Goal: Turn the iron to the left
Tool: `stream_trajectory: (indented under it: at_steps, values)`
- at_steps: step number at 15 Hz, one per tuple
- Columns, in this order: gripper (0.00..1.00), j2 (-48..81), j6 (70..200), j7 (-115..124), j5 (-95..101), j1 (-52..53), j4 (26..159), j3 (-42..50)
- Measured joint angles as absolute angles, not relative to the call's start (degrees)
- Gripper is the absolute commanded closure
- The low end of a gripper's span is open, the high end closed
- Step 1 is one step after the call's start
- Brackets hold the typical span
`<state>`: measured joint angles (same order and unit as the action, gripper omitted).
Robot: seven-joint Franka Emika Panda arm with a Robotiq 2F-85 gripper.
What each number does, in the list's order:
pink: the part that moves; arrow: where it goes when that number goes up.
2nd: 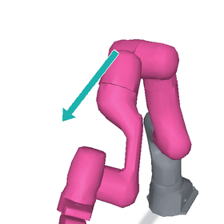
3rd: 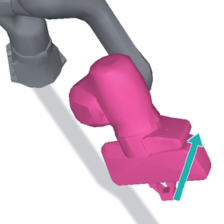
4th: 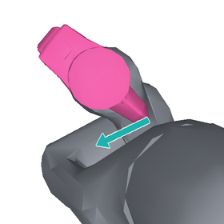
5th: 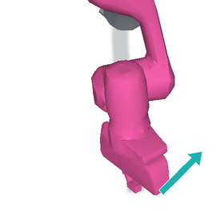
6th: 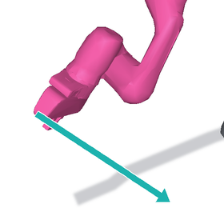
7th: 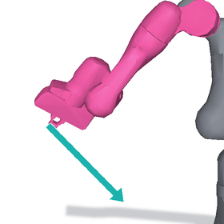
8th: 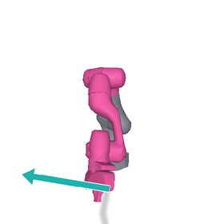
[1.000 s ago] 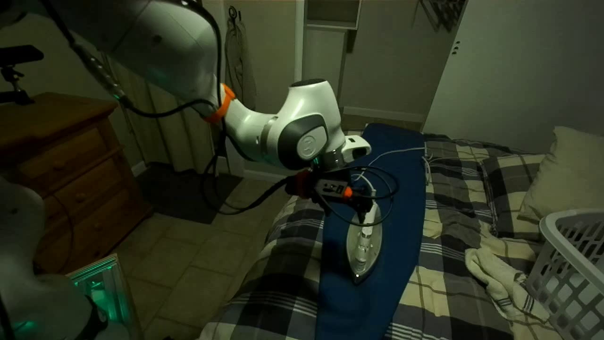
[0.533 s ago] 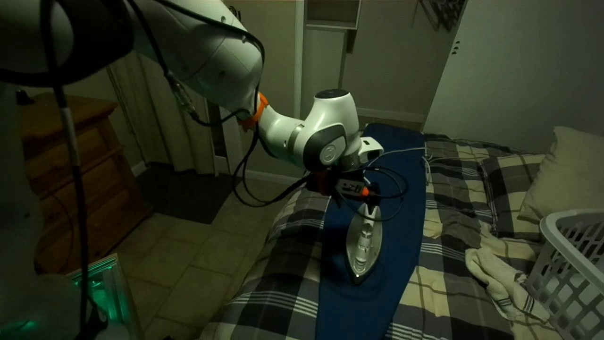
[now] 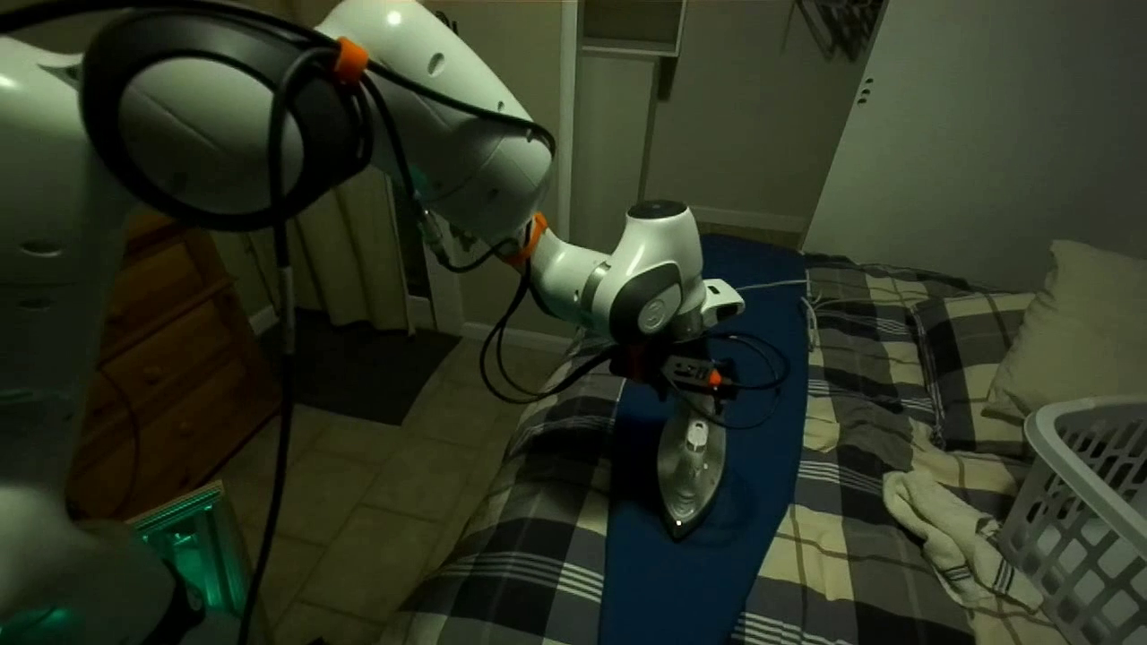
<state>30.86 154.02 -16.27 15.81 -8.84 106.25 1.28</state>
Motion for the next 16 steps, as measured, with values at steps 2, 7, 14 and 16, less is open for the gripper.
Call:
stream_trajectory:
  at_steps: [2, 7, 14, 16]
  values:
    - [0.00, 32.76, 154.53, -16.27, 15.80, -8.84, 104.89, 1.28]
    - [0.43, 36.50, 154.90, -16.31, 15.80, -8.84, 102.42, 1.37]
    - [0.91, 38.64, 159.61, -16.92, 21.02, -5.86, 101.13, 6.64]
    - [0.93, 39.20, 162.23, -16.36, 25.17, -3.15, 101.67, 10.57]
